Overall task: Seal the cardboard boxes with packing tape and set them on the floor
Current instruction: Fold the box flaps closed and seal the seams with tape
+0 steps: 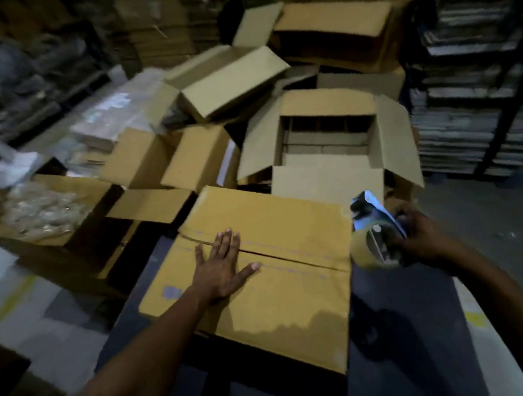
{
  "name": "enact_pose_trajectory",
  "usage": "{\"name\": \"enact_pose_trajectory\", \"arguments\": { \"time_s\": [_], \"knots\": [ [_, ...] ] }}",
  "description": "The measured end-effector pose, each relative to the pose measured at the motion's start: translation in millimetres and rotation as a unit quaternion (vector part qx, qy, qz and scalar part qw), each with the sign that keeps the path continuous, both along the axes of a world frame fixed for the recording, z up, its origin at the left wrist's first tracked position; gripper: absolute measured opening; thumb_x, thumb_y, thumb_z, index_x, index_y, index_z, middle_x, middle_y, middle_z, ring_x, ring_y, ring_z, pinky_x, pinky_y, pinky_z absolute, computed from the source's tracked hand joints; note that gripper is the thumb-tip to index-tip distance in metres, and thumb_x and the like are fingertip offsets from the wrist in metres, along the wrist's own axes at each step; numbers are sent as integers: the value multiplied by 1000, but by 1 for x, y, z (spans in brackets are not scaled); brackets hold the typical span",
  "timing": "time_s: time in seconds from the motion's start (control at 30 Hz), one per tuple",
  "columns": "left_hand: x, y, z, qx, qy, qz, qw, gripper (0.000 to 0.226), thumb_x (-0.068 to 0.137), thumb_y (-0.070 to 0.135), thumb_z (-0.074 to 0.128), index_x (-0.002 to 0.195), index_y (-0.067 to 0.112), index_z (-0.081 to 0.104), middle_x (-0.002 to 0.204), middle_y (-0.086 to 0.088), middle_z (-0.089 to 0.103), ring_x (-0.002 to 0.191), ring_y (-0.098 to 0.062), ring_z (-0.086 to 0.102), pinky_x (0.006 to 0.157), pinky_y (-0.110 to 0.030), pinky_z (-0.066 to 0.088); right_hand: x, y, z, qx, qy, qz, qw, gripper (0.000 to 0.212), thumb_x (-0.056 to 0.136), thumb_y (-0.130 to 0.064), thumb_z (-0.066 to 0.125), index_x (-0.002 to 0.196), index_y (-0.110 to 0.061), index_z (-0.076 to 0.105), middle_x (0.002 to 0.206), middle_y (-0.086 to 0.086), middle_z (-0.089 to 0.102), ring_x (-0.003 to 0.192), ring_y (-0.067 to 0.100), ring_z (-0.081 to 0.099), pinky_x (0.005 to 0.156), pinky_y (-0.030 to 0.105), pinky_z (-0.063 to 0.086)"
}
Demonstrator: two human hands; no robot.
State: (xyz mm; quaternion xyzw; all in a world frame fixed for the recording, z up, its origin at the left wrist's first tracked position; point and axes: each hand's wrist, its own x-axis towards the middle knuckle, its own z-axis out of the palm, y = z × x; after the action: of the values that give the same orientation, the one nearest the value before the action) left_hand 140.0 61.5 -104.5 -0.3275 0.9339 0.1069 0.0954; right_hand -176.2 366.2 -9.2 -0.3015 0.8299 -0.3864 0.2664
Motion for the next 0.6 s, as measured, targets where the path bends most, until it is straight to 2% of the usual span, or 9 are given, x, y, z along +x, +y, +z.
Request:
{"name": "enact_pose_trajectory", "arguments": {
  "time_s": [0.07, 0.1, 0.17, 0.27, 0.43, 0.53, 0.6],
  "knots": [
    [43, -41, 2, -3, 5, 45, 999, 113, 77, 101, 2, 164, 31, -16, 169, 10, -25, 157, -15, -21, 119, -64, -18, 34, -40, 15, -54, -98, 30, 993, 47, 91, 10, 66, 127, -13, 49, 86, 20, 65, 54, 20, 64, 42, 31, 51],
    [61, -56, 3, -3, 4, 51, 999, 115, 74, 101, 1, 164, 31, -16, 168, 11, -26, 158, -15, -20, 118, -65, -20, 53, -62, 20, -57, -124, 52, 989, 56, 88, 15, 65, 130, -18, 50, 91, 22, 64, 58, 21, 65, 45, 33, 53],
    [83, -70, 2, -4, -4, 34, 999, 117, 73, 101, -3, 163, 29, -18, 166, 10, -29, 157, -17, -22, 118, -66, -20, 94, -109, 23, -54, -117, 86, 988, 62, 81, 17, 67, 121, -30, 56, 96, 19, 63, 64, 25, 66, 54, 40, 57],
    [87, -67, -7, -27, 7, 31, 999, 116, 79, 99, 1, 165, 21, -12, 171, 2, -22, 158, -21, -19, 119, -66, -17, 147, -179, 16, -52, -50, 103, 992, 55, 70, 7, 74, 106, -33, 63, 93, 5, 66, 64, 23, 64, 54, 41, 55],
    [84, -54, -7, -59, 42, 35, 997, 117, 83, 95, 9, 166, 13, 9, 174, -7, 2, 161, -29, -4, 118, -66, -21, 194, -254, -2, -22, 45, 161, 986, 59, 61, -17, 78, 113, -37, 59, 105, -16, 65, 86, 14, 66, 63, 29, 52],
    [88, -59, -10, -65, 82, 29, 994, 120, 79, 100, 15, 160, 14, 34, 161, -9, 39, 152, -35, 28, 117, -67, -21, 203, -274, -9, -3, 72, 182, 981, 61, 60, -29, 83, 117, -37, 61, 107, -17, 69, 92, 1, 65, 70, 22, 54],
    [89, -67, -11, -59, 91, 26, 994, 123, 73, 105, 20, 161, 19, 30, 152, -6, 42, 147, -35, 30, 115, -68, -20, 204, -281, -11, 19, 82, 192, 978, 60, 64, -25, 89, 116, -37, 62, 106, -19, 69, 94, -3, 65, 69, 14, 50]
  ]
}}
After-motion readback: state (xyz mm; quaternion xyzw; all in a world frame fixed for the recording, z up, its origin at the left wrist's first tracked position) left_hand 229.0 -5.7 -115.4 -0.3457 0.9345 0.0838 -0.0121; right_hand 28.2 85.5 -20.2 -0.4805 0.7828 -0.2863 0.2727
